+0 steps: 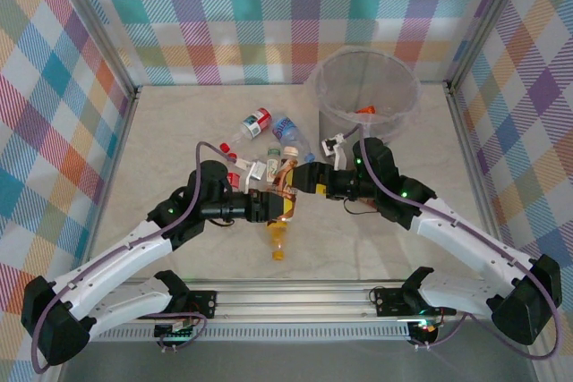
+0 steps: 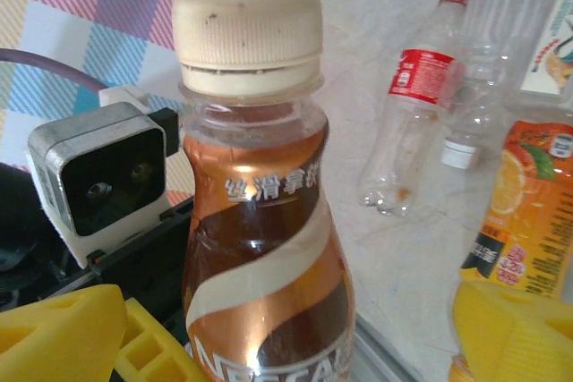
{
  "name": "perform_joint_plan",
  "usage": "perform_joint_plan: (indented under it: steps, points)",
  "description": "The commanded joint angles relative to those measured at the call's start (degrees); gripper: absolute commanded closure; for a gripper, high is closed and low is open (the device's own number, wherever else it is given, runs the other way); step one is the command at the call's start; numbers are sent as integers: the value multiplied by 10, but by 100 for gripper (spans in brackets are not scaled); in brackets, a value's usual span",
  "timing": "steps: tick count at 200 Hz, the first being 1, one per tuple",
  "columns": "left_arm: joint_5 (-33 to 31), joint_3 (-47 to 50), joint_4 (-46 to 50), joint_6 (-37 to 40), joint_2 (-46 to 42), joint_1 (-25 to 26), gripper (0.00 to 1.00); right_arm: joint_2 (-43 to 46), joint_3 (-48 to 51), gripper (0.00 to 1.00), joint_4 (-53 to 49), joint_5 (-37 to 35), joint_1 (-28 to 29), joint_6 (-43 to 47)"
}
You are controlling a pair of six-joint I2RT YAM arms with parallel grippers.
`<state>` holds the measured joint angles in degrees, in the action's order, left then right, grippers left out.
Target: Put the plastic bottles in the bin
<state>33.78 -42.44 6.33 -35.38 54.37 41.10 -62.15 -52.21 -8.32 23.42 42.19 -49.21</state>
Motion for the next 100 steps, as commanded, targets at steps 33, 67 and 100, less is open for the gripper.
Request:
perform_joint_plan:
  steps: [33, 67, 100]
  points:
    - [28, -2, -64, -12, 4, -5, 50, -19, 9, 14, 91, 79, 2, -29]
    - [28, -6, -76, -19, 13, -5, 49, -24, 7, 16, 89, 90, 2, -28]
    - [27, -9, -89, -24, 22, -5, 49, -40, 6, 19, 88, 104, 2, -28]
